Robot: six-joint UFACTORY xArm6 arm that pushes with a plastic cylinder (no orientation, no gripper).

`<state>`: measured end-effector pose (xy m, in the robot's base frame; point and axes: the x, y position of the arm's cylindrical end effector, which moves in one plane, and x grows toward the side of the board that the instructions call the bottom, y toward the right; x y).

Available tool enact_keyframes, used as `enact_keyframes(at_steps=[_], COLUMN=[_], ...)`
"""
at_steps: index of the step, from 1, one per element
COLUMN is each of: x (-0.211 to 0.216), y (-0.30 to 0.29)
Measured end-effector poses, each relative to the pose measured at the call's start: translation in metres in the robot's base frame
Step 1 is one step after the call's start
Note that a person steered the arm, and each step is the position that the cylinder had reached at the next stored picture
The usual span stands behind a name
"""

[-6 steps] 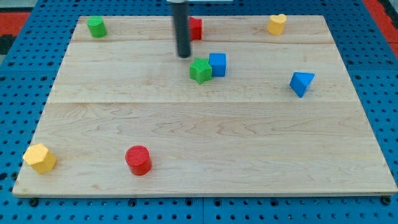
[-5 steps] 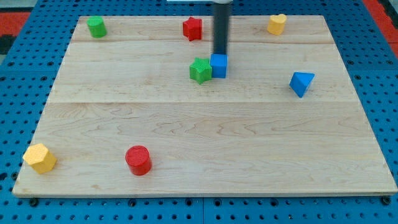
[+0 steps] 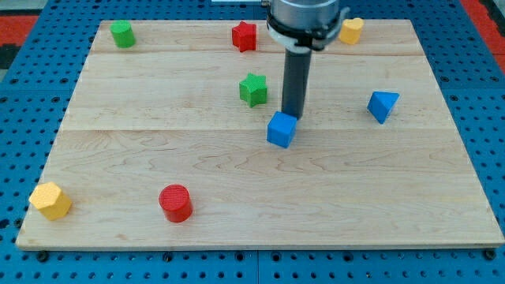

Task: Move the blue cube towards the bottom right side of the board

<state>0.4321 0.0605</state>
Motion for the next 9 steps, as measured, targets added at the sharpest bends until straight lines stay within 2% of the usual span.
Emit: enact_keyframes(at_steps=[1, 2, 3, 4, 5, 6, 7, 8, 9], x=[0.003, 0.012, 0.047, 0.022, 0.015, 0.059, 0.070, 0.058, 0.009], y=[-0.006, -0.039, 0.036, 0.016, -0.057, -0.093, 0.019, 0.008, 0.010])
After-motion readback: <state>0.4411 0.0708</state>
